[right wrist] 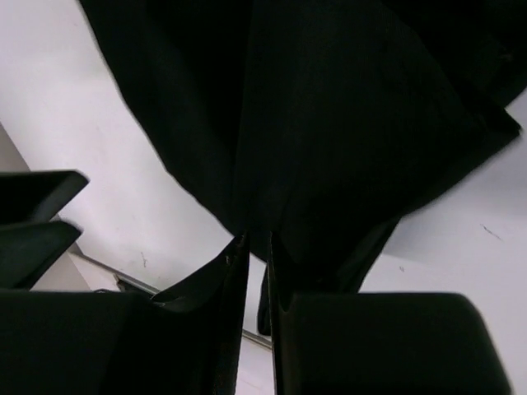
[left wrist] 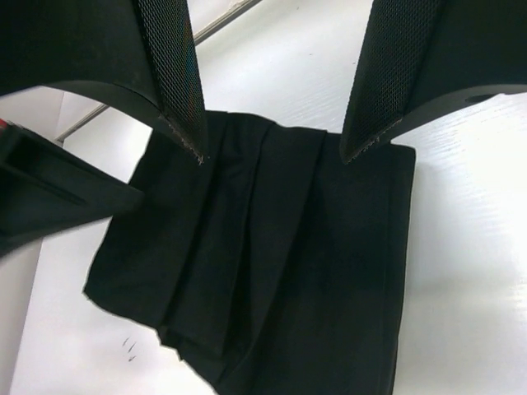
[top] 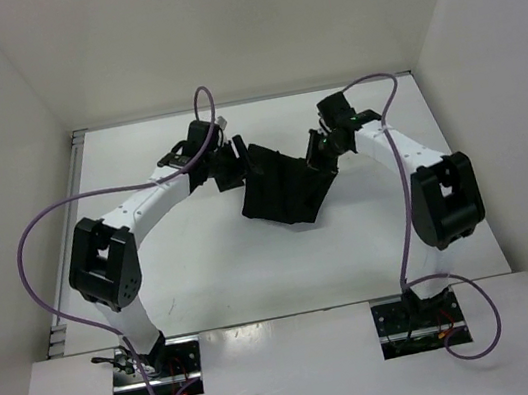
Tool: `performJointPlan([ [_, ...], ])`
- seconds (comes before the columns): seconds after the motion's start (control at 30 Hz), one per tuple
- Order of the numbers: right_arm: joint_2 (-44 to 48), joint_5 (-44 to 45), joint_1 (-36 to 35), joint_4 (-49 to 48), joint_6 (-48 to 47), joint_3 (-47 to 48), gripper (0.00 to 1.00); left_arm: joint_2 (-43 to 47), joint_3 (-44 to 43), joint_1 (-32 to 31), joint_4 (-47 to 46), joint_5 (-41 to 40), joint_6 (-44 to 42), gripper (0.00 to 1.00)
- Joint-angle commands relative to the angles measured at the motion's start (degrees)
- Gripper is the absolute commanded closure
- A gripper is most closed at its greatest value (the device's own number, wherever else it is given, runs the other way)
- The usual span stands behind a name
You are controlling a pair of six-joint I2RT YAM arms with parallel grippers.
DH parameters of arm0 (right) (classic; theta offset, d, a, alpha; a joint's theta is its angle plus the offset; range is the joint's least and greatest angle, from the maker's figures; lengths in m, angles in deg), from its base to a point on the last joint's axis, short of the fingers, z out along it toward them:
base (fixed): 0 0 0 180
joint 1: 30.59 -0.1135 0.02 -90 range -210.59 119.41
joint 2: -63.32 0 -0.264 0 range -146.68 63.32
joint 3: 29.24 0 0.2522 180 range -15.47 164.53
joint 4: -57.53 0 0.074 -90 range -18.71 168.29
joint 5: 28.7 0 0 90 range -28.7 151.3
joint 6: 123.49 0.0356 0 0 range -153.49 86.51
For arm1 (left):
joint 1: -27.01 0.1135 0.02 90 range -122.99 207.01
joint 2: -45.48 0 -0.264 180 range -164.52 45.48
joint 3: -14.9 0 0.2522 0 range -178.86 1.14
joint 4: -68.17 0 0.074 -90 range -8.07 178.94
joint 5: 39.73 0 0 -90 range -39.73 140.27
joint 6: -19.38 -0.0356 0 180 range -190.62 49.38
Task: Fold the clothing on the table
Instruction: Fold the skirt
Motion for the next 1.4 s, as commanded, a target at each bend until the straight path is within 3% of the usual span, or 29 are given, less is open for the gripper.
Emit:
performJointPlan([
  [0.0,-4.17,-5.48,-0.58,-5.10,-1.91,0.54,0.81,1.69,1.62,0.48,-0.72,0.25,-1.38,0.27],
  [0.13,-4.91,-6.02,-0.58,-5.63,-2.43,-6.31,0.85,3.27,3.99,1.01,-0.72,0.25,-1.90,0.27],
  [0.37,1.78,1.97,-0.58,-0.97,-1.03,-15.54,0.85,3.72,6.90,1.54,-1.25,0.25,-1.90,0.27],
  [0.57,-1.91,2.52,-0.58,-1.76,-1.64,-11.18,0.86,2.31,4.71,1.54,-1.25,2.10,-3.57,0.27],
  [0.67,2.89,1.98,-0.58,-0.45,-1.64,-5.21,0.86,3.87,4.18,1.54,-0.72,2.10,-4.80,0.26],
  [0.77,9.13,6.97,-0.58,3.06,-1.12,-0.36,0.76,7.73,5.13,1.54,-1.24,3.42,-7.08,0.25],
  [0.8,10.82,10.82,-0.58,3.07,-1.12,-0.35,0.67,8.89,6.80,1.54,-1.94,3.42,-7.09,0.24],
  [1.0,20.67,11.93,-0.58,3.16,-0.50,-2.37,0.64,14.26,10.59,1.54,-0.02,2.18,-8.94,0.21],
  [1.07,25.65,10.43,-0.58,1.41,-0.50,-4.73,0.64,17.41,12.77,1.54,0.59,3.32,-8.94,0.21],
  [1.17,34.43,10.50,-0.58,-0.44,1.07,-8.77,0.52,24.35,17.34,1.54,-1.68,4.73,-8.94,0.21],
  [1.27,41.40,10.51,-0.58,-2.80,3.62,-13.95,0.48,32.43,24.02,1.54,-3.53,5.43,-8.33,0.14],
  [1.37,50.98,9.28,-0.58,-5.88,7.84,-21.42,0.36,37.80,31.14,1.54,-6.16,7.36,-4.03,0.14],
])
